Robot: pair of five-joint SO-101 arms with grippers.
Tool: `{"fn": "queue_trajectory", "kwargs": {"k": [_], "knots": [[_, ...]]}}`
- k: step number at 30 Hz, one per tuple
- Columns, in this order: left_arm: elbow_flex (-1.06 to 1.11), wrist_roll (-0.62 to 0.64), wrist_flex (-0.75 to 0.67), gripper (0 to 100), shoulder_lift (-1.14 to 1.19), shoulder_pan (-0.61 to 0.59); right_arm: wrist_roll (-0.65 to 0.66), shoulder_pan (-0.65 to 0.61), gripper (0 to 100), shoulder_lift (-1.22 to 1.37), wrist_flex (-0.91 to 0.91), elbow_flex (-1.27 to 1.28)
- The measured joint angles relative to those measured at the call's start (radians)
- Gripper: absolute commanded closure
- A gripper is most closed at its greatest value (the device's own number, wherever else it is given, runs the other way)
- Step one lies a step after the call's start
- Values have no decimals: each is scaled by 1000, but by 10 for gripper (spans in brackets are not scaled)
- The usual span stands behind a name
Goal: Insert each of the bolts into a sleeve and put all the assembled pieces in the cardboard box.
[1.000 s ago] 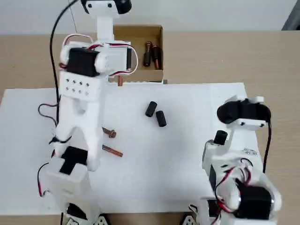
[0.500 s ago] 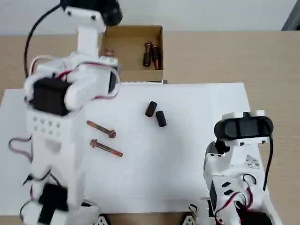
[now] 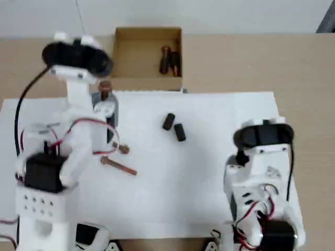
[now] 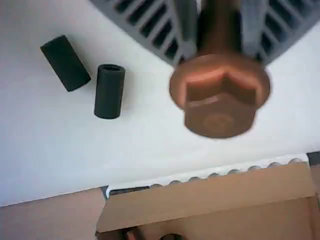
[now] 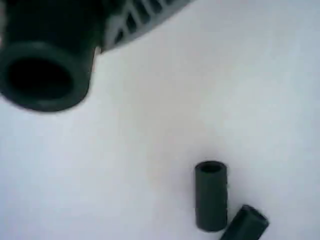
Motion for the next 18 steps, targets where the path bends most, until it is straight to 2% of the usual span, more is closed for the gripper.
{"fn": "queue_trajectory", "kwargs": {"k": [6, 10, 14, 18], "knots": [[353, 29, -269, 995, -255, 0, 0, -149, 995, 9, -141, 118], [568, 89, -451, 995, -400, 23, -54, -224, 995, 5, -256, 195], [706, 178, -535, 995, -511, 78, -74, -304, 995, 5, -330, 238], [760, 279, -555, 995, -582, 109, -75, -384, 995, 5, -387, 272]]}}
